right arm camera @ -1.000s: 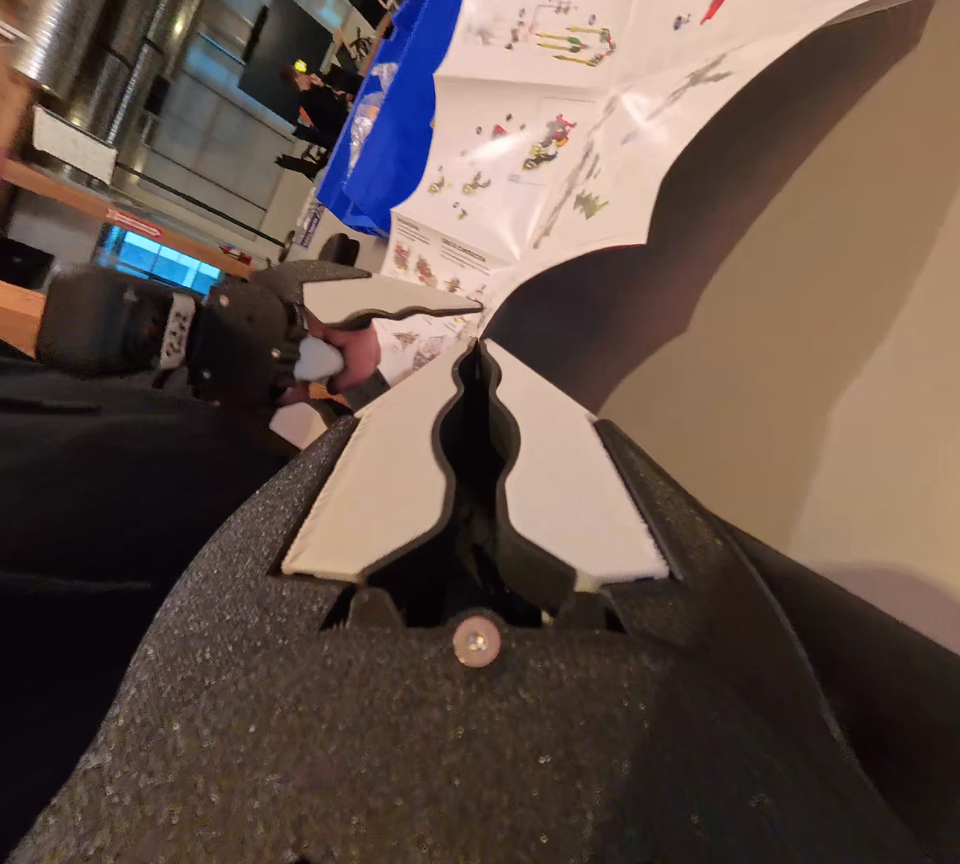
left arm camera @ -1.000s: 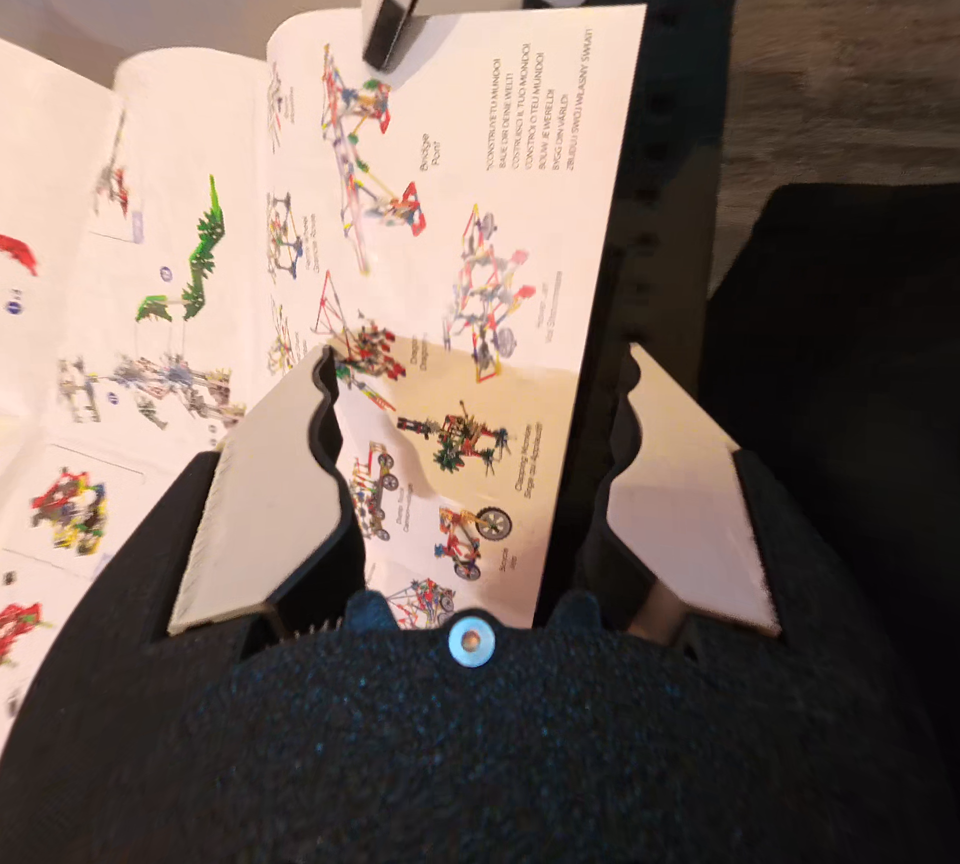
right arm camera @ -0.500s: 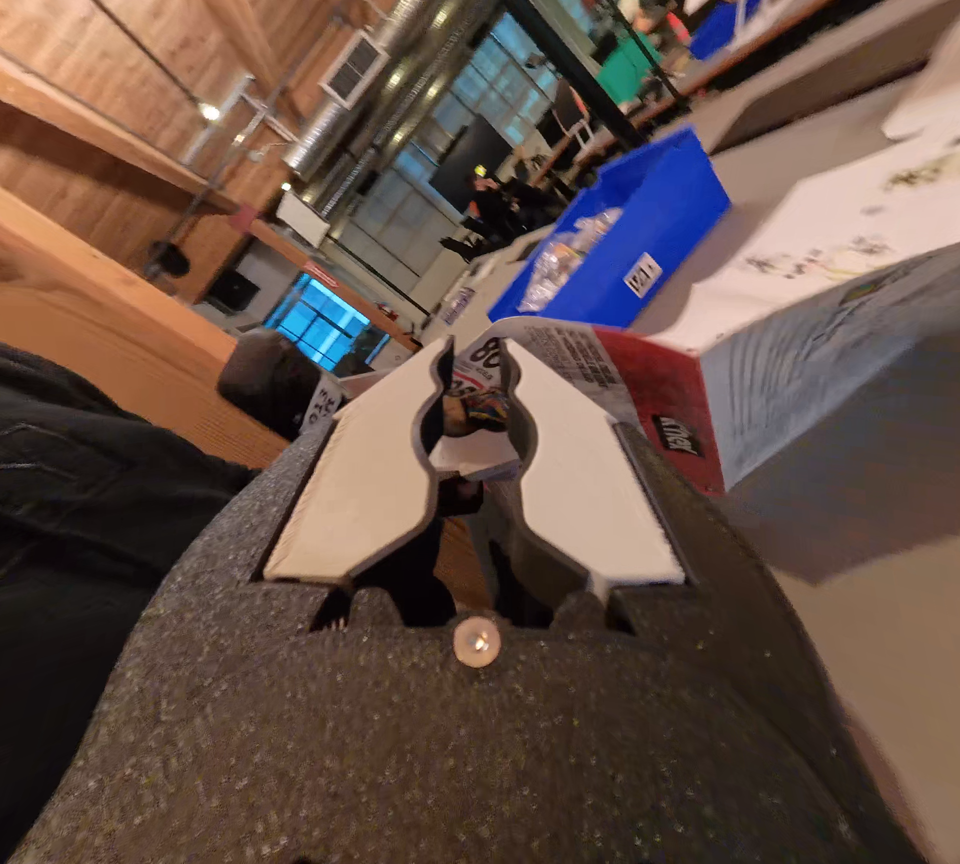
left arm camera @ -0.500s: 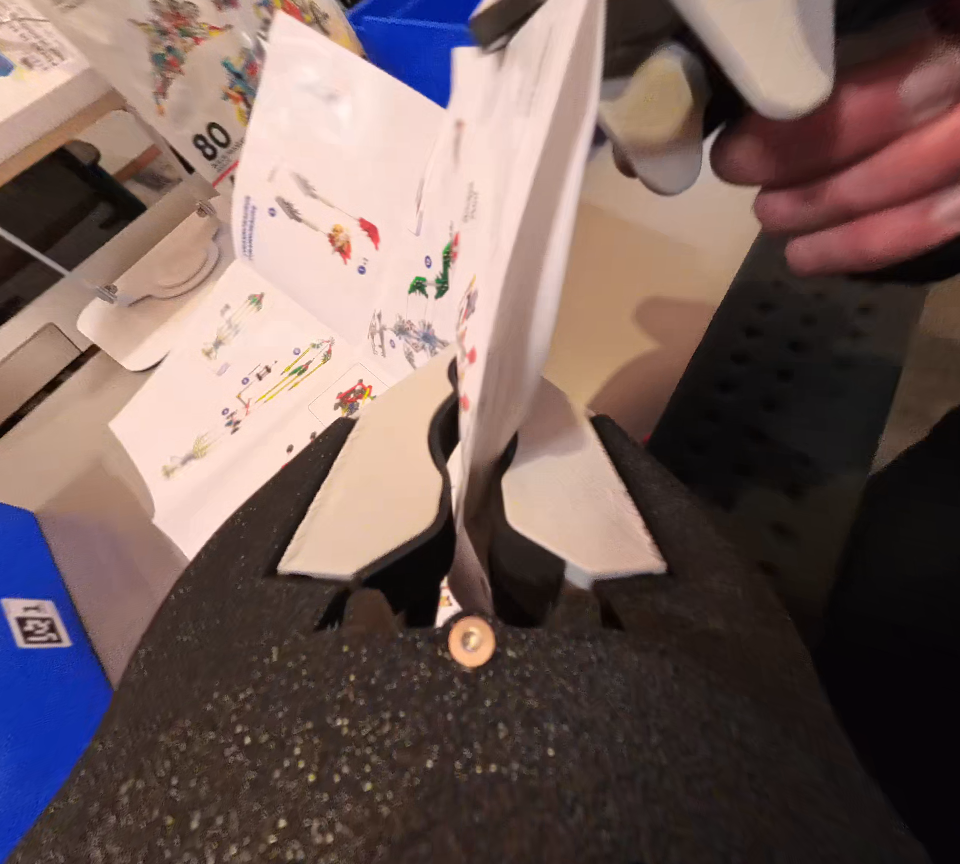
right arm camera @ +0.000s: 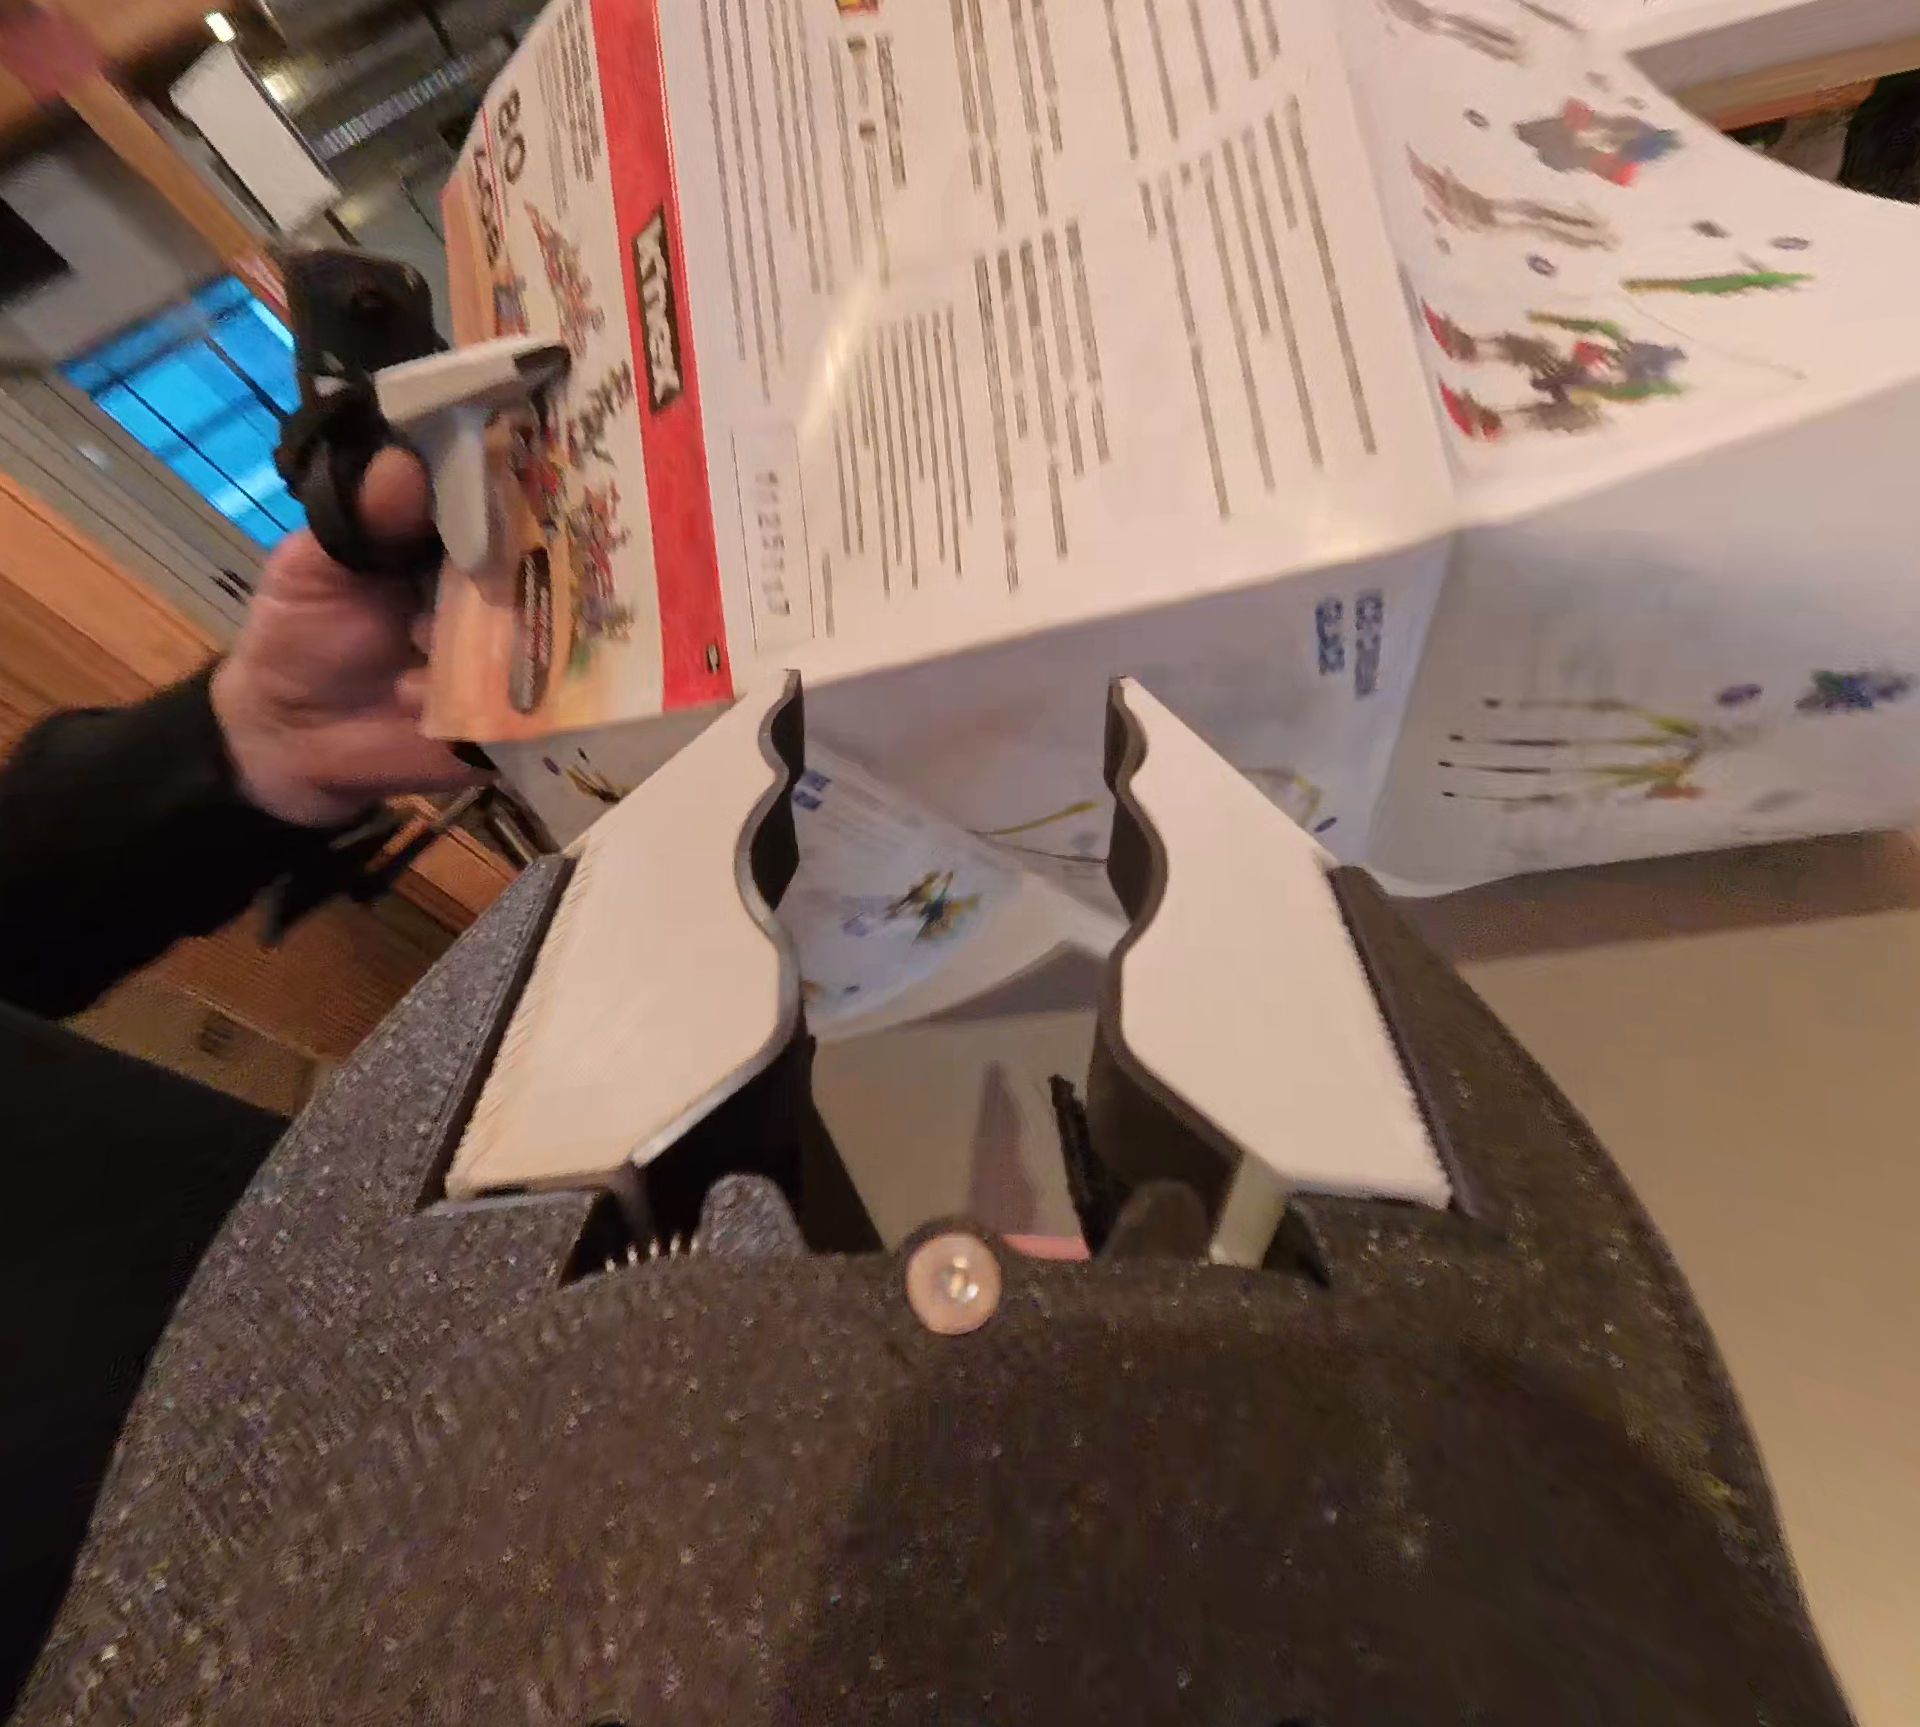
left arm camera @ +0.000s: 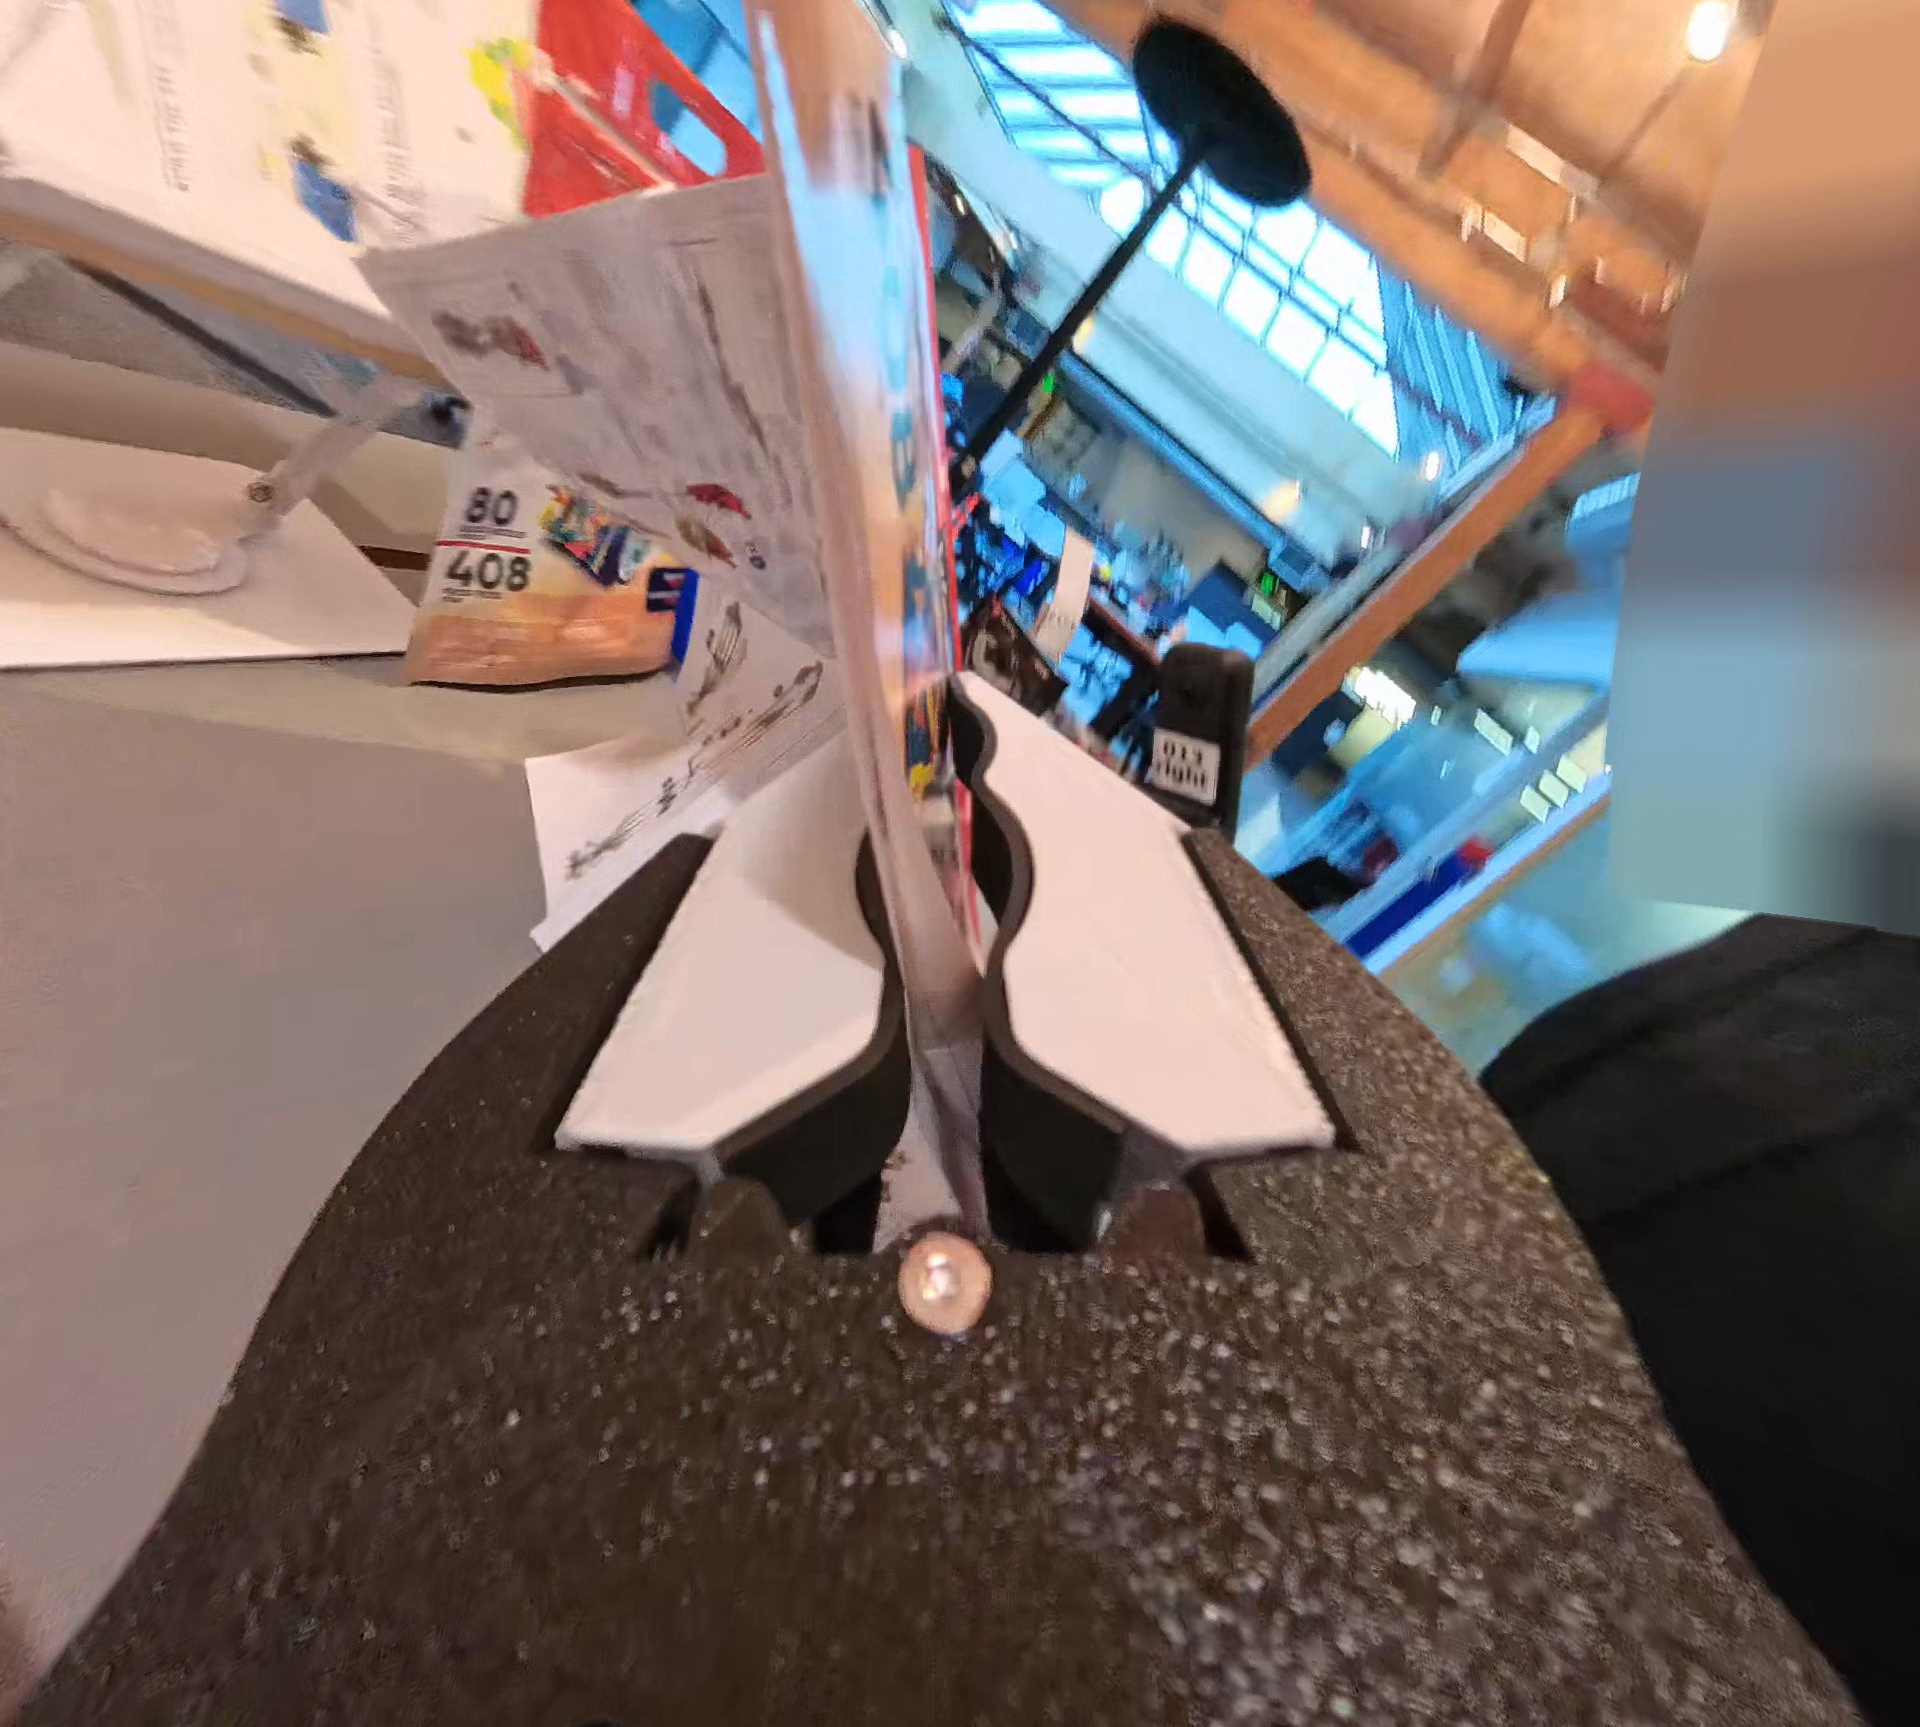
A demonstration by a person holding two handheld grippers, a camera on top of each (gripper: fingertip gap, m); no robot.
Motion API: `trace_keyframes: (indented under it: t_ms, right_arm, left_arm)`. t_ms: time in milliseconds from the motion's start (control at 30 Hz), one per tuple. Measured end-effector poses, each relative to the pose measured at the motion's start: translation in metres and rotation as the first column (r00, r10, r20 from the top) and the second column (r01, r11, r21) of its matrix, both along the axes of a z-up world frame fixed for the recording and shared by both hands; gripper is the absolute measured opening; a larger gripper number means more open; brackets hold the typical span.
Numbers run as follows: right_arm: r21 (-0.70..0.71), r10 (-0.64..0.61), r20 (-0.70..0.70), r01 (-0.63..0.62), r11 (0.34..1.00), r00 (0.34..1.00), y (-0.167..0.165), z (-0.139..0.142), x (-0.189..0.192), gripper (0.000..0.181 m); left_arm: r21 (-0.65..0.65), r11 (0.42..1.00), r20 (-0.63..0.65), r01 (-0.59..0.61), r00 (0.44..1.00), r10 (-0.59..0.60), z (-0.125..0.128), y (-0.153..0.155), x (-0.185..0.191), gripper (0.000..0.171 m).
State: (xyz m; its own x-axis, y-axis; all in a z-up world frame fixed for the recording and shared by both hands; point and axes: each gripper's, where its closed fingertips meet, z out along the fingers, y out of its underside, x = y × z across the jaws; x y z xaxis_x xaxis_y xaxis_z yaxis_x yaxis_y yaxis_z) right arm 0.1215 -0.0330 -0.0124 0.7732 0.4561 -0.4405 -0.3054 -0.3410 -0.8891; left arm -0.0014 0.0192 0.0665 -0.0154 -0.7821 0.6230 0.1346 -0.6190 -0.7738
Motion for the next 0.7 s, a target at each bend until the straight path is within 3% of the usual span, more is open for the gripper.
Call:
trace_keyframes:
  t_ms: [133, 200, 400, 500, 700]
  right_arm:
    - [-0.042, 0.012, 0.013, -0.011, 0.999, 1.000, 0.014, -0.017, -0.011, 0.059]
    - [-0.063, 0.024, 0.054, -0.021, 0.998, 0.998, 0.022, -0.028, -0.019, 0.059]
    - [-0.156, 0.144, 0.246, -0.108, 0.982, 0.959, 0.043, -0.077, -0.058, 0.059]
    - [-0.231, 0.200, 0.344, -0.124, 0.965, 0.917, 0.048, -0.107, -0.071, 0.059]
    - [-0.380, 0.291, 0.316, -0.161, 0.911, 0.903, 0.043, -0.147, -0.079, 0.059]
  left_arm:
    - [-0.242, 0.952, 0.047, -0.186, 0.978, 0.203, -0.029, 0.034, -0.047, 0.000]
    - [-0.304, 0.916, 0.030, -0.263, 0.958, 0.285, -0.045, 0.043, -0.071, 0.000]
    - [-0.280, 0.858, -0.129, -0.430, 0.903, 0.410, -0.087, 0.044, -0.115, 0.000]
    - [-0.257, 0.844, -0.161, -0.471, 0.882, 0.443, -0.095, 0.045, -0.126, 0.000]
    - [-0.219, 0.840, -0.237, -0.496, 0.862, 0.447, -0.108, 0.042, -0.128, 0.000]
